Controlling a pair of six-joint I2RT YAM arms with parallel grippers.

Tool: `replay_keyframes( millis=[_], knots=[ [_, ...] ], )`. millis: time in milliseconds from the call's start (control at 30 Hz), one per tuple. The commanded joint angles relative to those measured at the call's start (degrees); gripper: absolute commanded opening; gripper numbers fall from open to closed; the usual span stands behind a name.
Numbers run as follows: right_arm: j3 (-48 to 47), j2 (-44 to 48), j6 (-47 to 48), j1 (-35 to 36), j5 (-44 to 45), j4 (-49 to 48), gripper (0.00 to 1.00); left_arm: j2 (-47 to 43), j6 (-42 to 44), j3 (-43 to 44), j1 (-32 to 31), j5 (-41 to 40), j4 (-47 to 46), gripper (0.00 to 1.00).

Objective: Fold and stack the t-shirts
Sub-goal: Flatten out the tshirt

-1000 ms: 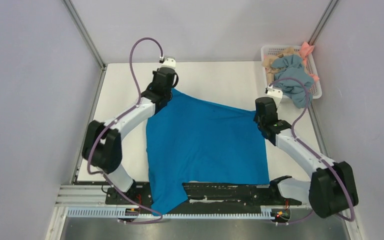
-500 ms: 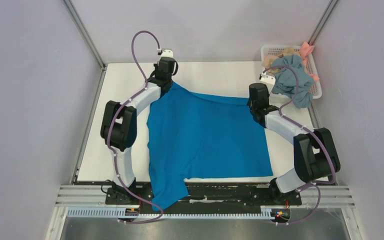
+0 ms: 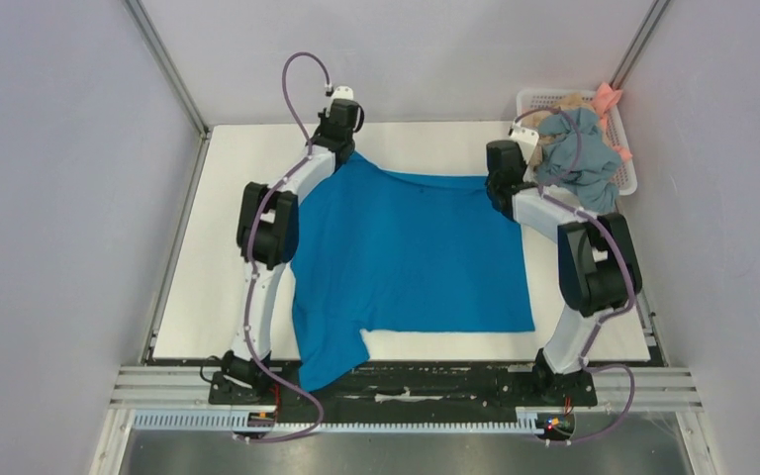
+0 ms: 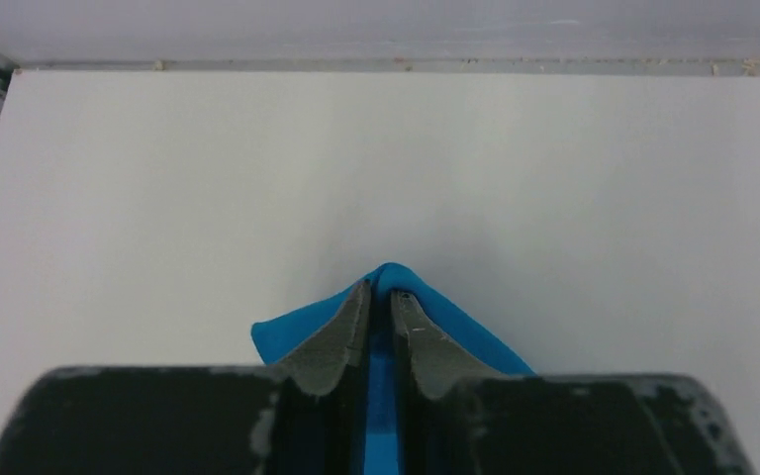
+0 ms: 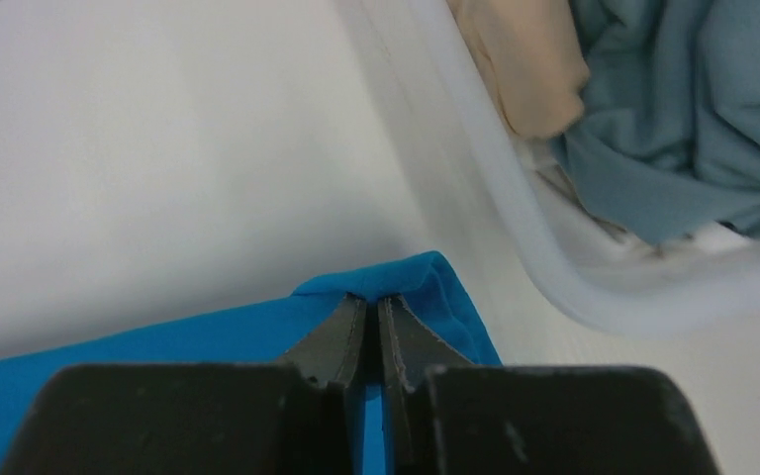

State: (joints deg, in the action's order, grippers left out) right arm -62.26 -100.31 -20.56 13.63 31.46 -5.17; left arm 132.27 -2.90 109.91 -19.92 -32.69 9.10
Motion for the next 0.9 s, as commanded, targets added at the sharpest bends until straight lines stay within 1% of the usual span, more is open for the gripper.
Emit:
replay_keyframes(
  millis=[0,33,67,100,133,167,200,233,300,367,467,533,633,667,733,767,867],
  knots=[
    [-13.19,-8.00,-0.80,-1.62,2.42,2.04,0.14,11.27,-2.59,19.20,1.63,-1.57,4.67,0.33],
    [-16.48,-9.87,-0.30,-1.76,1.69,4.24,0.17,14.03,-3.32,25.47,1.81,-1.85,9.17,0.57],
    [-19.25,-11.09,0.37,-1.80,1.15,5.04,0.25,17.03,-4.02,32.18,2.02,-1.72,13.27,0.71],
    [-20.54,-11.49,0.93,-1.77,0.51,5.01,0.37,18.36,-4.33,36.25,2.06,-1.50,15.40,0.76],
    [-21.20,-11.40,1.33,-1.76,0.20,5.05,0.51,17.89,-4.28,36.54,2.12,-0.80,15.65,0.77],
    [-21.22,-11.17,1.47,-1.79,0.05,5.01,0.61,16.13,-4.29,34.28,2.09,-0.18,14.49,0.78],
    [-21.11,-10.51,2.15,-1.83,-0.56,5.07,0.67,13.99,-4.92,31.45,2.03,0.06,13.17,0.78],
    [-20.78,-9.93,3.17,-1.84,-1.91,5.01,0.78,11.23,-5.87,27.62,2.09,0.52,11.97,0.79],
    [-18.91,-8.02,4.73,-1.69,-7.38,4.65,0.98,5.76,-8.34,20.83,2.05,2.10,11.05,0.79],
    [-16.21,-5.97,6.34,-1.09,-12.91,3.14,0.98,1.15,-11.46,15.44,2.00,4.88,12.41,0.80],
    [-12.63,-4.34,9.15,0.52,-21.10,1.57,0.98,-5.03,-17.78,7.84,1.75,12.53,16.60,0.80],
    [-11.38,-4.48,9.73,1.66,-25.96,1.19,0.98,-9.38,-22.00,0.11,1.46,18.18,16.45,0.80],
    [-10.94,-6.07,9.04,3.42,-27.61,1.63,0.98,-16.05,-25.89,-13.77,-0.15,29.12,10.96,0.81],
    [-11.24,-7.02,8.54,3.94,-28.00,1.90,0.98,-18.05,-26.78,-18.23,-1.07,31.41,8.60,0.81],
    [-12.38,-9.10,7.66,4.38,-29.48,2.35,0.98,-21.09,-28.92,-25.51,-3.34,32.42,4.94,0.81],
    [-12.93,-10.41,7.30,4.36,-30.17,2.21,0.98,-22.28,-29.69,-28.63,-4.83,34.63,3.19,0.81],
    [-16.88,-14.97,6.13,4.31,-31.28,2.94,0.98,-24.34,-30.71,-33.73,-8.78,36.56,0.29,0.81]
  ],
)
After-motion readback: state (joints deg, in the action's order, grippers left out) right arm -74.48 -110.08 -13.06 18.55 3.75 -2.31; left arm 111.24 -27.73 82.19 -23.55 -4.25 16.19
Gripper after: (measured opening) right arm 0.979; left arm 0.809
